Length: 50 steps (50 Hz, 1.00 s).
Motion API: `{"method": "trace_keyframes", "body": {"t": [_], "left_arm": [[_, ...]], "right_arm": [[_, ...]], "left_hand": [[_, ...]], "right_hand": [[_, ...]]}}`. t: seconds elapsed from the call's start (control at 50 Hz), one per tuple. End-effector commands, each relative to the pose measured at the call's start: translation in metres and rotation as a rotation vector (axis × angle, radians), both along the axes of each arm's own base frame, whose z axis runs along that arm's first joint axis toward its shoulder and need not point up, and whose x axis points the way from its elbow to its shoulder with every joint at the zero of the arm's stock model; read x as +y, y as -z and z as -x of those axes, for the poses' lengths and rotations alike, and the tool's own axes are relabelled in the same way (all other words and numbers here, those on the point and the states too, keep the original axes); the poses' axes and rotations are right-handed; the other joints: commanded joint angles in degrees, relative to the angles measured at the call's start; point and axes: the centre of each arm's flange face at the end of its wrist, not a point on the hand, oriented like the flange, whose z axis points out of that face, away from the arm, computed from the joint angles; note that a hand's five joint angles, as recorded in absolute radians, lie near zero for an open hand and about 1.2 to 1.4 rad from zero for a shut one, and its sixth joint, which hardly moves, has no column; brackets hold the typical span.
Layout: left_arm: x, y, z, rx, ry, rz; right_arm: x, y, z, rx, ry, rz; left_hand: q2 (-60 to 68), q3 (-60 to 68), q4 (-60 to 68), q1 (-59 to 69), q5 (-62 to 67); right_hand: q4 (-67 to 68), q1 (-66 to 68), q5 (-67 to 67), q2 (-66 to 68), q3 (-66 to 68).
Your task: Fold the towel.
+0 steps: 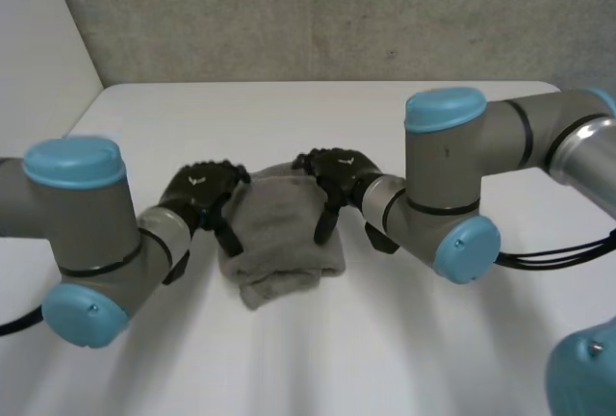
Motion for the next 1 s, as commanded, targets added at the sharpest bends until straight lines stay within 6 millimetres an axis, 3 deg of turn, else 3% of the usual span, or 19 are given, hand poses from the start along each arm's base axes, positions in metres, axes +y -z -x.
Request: {"method": "trace_keyframes", "body": {"t": [0.02, 0.08, 0.1, 0.14, 0.16, 0.2, 0.36, 0.52, 1.0], "left_arm": [[-0.001, -0.052, 0.002, 0.064, -0.002, 0.129], [0.000, -0.080, 0.000, 0.098, -0.007, 0.200], [0.000, -0.080, 0.000, 0.098, -0.007, 0.200], [0.004, -0.107, -0.004, 0.124, -0.015, 0.260], [0.004, -0.107, -0.004, 0.124, -0.015, 0.260], [0.008, -0.129, -0.009, 0.149, -0.027, 0.290], [0.001, -0.151, -0.027, 0.184, -0.179, 0.265], [0.002, -0.157, -0.029, 0.173, -0.217, 0.224], [0.002, -0.152, -0.031, 0.180, -0.224, 0.199]], "right_arm": [[0.004, -0.047, 0.010, -0.036, 0.020, 0.087], [0.005, -0.069, 0.020, -0.041, 0.059, 0.136], [0.005, -0.070, 0.020, -0.041, 0.059, 0.136], [0.001, -0.095, 0.039, -0.047, 0.154, 0.195], [0.001, -0.095, 0.039, -0.047, 0.155, 0.195], [-0.003, -0.114, 0.059, -0.040, 0.262, 0.243], [-0.002, -0.138, 0.089, 0.026, 0.419, 0.324], [-0.006, -0.137, 0.102, 0.047, 0.462, 0.318], [-0.005, -0.138, 0.106, 0.053, 0.475, 0.320]], "left_hand": [[-3.14, -3.47, -3.59, -2.79, -1.63], [-3.98, -4.31, -4.43, -3.64, -2.48], [-3.99, -4.32, -4.44, -3.64, -2.48], [-3.99, -4.32, -4.44, -3.64, -2.48], [-3.99, -4.32, -4.44, -3.64, -2.48], [-3.82, -4.15, -4.27, -3.47, -2.31], [-3.82, -4.15, -4.27, -3.47, -2.31], [-3.82, -4.15, -4.27, -3.47, -2.31], [-3.99, -4.31, -4.43, -3.64, -2.48]], "right_hand": [[-4.04, -1.91, -3.27, -3.52, -3.49], [-4.04, -1.91, -3.27, -3.52, -3.49], [-4.04, -1.91, -3.27, -3.52, -3.49], [-4.04, -1.91, -3.27, -3.52, -3.49], [-4.04, -1.91, -3.27, -3.52, -3.49], [-4.04, -1.91, -3.27, -3.52, -3.49], [-4.04, -1.91, -3.27, -3.52, -3.49], [-4.04, -1.91, -3.27, -3.52, -3.49], [-4.04, -1.91, -3.27, -3.52, -3.49]]}}
